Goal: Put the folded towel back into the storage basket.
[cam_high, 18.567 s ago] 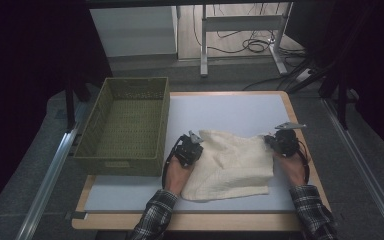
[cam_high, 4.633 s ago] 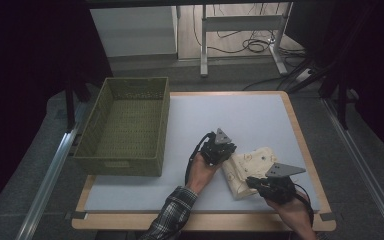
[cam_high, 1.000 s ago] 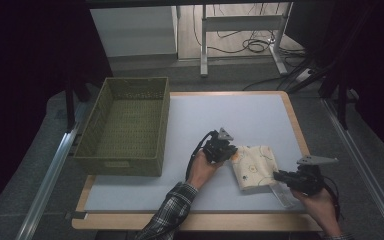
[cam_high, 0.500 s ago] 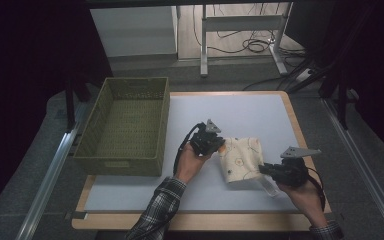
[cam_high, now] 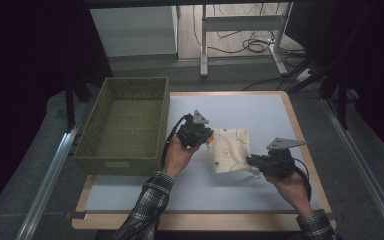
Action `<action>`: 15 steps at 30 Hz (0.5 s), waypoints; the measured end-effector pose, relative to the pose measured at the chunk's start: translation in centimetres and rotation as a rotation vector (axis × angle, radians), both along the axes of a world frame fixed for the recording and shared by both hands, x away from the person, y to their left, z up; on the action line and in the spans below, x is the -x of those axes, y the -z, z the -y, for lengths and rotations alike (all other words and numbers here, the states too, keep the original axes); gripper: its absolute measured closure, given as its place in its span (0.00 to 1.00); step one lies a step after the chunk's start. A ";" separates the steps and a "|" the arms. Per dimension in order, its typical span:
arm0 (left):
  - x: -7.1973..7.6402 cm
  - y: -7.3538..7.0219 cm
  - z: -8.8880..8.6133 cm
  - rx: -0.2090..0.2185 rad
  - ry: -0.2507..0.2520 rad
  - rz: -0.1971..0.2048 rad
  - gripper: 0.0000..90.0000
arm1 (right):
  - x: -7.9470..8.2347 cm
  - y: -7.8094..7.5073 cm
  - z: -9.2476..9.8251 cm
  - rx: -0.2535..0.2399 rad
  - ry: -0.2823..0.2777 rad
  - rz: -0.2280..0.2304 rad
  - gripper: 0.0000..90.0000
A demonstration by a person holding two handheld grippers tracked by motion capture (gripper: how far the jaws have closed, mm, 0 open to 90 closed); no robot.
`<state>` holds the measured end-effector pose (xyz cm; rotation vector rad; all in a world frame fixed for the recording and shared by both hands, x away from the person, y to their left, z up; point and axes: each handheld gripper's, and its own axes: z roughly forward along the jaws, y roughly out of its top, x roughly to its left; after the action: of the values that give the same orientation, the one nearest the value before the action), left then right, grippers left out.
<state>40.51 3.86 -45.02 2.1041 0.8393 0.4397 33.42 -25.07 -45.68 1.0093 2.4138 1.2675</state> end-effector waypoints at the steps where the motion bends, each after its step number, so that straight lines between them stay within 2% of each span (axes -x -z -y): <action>1: 0.0 -0.2 -0.2 -0.003 -0.001 0.003 0.92 | -0.1 -0.1 -0.2 0.001 -0.003 0.003 0.91; 15: -0.7 -3.2 -3.2 -0.078 -0.051 0.055 0.92 | -1.9 -1.5 -3.3 -0.022 -0.008 0.022 0.91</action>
<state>41.25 7.02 -41.86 2.1352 0.8578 0.5633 35.35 -21.78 -44.18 0.9868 2.3947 1.3043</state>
